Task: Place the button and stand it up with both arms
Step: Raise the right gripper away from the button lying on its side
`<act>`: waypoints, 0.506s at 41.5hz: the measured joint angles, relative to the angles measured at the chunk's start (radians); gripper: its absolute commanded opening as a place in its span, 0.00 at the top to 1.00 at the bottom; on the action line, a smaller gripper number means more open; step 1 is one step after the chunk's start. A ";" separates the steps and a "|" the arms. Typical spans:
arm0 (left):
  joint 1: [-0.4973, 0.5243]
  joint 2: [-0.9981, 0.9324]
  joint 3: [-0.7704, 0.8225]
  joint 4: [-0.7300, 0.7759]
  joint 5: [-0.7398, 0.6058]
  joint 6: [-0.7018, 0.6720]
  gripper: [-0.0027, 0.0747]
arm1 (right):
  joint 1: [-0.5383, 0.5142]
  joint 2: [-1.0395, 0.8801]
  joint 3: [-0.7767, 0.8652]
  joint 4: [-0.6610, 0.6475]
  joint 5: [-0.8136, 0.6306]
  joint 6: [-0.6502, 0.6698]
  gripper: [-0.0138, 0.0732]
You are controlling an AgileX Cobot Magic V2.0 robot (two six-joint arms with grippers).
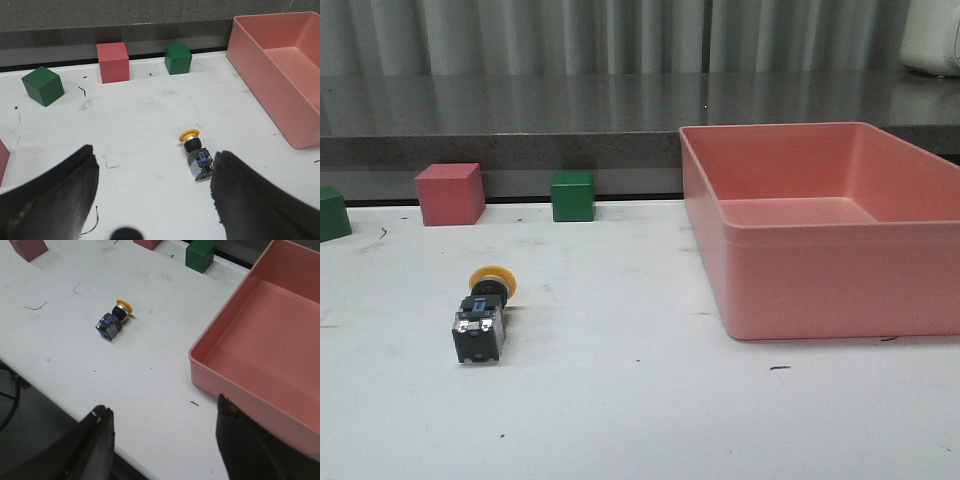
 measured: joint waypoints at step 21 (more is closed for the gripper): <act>0.000 0.000 0.000 0.000 0.000 0.000 0.35 | 0.000 -0.292 0.238 0.050 -0.037 -0.087 0.31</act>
